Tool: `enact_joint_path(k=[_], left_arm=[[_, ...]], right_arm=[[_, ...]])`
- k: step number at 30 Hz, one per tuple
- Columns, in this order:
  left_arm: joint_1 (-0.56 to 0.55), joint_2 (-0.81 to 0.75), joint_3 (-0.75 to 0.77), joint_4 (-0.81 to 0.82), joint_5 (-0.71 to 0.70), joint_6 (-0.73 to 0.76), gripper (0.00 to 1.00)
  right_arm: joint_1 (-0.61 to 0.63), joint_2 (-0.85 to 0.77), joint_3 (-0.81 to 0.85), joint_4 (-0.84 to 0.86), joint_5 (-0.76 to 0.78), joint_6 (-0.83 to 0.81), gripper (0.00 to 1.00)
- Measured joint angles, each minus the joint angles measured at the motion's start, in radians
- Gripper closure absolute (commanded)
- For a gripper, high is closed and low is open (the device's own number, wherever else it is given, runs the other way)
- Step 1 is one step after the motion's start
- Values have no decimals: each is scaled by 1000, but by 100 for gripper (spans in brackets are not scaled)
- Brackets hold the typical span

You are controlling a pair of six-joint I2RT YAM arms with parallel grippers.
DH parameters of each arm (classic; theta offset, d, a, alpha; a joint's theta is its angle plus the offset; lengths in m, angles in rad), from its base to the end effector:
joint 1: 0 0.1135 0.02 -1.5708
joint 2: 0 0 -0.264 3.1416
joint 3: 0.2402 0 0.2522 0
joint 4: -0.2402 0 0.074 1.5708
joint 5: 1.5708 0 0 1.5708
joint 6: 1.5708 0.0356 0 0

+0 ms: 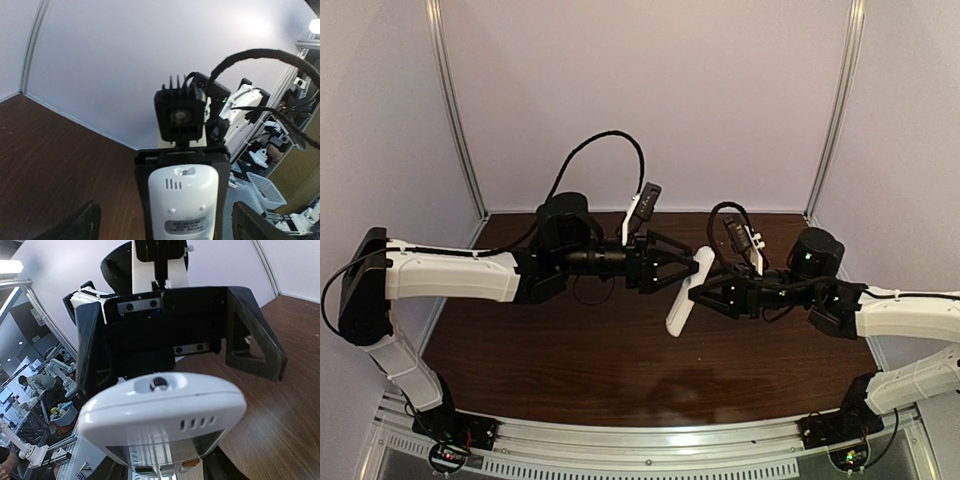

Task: Load the batteries into the remote control
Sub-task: Pass from the left arm to the right, then place the remote control at the center of the board.

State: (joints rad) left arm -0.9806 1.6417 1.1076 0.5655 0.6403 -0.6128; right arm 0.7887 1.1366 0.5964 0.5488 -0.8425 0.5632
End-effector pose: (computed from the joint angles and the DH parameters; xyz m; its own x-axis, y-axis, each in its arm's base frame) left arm 0.1952 -0.3297 0.3070 -0.5600 0.0073 -0.8284 0.8269 -0.0558 -0.5595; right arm 0.1556 0.1944 0.2793 -0.5278 -0.0271 -0.8489 -0.8472 -0.0543 0.5285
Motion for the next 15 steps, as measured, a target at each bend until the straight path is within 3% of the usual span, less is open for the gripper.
enact_joint_path(k=[8, 15], left_arm=[[115, -211, -119, -177, -183, 76, 3], [153, -307, -182, -361, -376, 112, 3]], right_arm=[[-2, 43, 226, -592, 238, -153, 81], [-3, 253, 391, -1026, 473, -251, 80]])
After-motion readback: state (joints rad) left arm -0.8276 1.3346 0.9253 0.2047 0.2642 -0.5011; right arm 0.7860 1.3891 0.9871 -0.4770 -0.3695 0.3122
